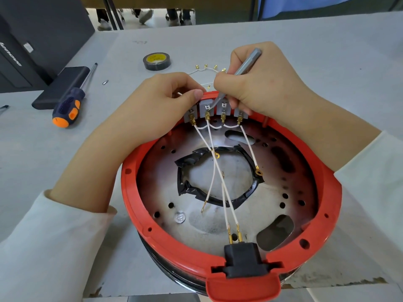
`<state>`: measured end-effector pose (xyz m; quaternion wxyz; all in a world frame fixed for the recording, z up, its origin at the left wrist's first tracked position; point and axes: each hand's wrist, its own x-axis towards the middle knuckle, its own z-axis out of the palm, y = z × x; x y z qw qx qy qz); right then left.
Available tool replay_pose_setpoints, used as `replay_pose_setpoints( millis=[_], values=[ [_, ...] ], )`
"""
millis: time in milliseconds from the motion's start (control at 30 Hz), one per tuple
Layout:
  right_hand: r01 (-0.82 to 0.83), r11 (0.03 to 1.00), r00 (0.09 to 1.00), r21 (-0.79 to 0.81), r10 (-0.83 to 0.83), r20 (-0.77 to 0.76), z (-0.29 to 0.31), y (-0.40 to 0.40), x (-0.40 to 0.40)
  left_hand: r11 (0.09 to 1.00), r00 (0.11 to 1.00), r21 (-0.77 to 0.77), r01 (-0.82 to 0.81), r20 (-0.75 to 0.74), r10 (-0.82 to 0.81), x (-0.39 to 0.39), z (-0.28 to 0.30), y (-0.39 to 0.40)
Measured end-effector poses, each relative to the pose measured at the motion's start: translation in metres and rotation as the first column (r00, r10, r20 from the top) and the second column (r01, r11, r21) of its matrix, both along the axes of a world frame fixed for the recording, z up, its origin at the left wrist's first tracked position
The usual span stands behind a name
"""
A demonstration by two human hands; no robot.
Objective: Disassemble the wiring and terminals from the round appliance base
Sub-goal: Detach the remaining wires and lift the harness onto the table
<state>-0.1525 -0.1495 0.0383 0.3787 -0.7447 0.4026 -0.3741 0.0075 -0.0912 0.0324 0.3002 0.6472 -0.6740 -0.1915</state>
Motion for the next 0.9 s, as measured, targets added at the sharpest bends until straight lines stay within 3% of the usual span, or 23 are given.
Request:
replay_pose_setpoints(
  millis=[400, 667, 900],
  values=[
    [-0.007, 0.992, 1.0, 0.13, 0.009, -0.02, 0.0071, -0.0086, 0.0039, 1.0, 1.0, 0.001, -0.006, 0.003, 0.006, 0.0, -0.0004, -0.0022],
    [0.022, 0.998, 0.997, 0.057, -0.026, 0.069, 0.0013, -0.0046, -0.0008, 1.0, 1.0, -0.001, 0.002, -0.002, -0.002, 0.0002, 0.0001, -0.0027],
    [0.006, 1.0, 1.0, 0.02, -0.007, 0.021, 0.0006, -0.003, -0.0008, 1.0, 1.0, 0.002, 0.01, -0.006, -0.01, 0.0008, 0.0004, -0.002]
  ],
)
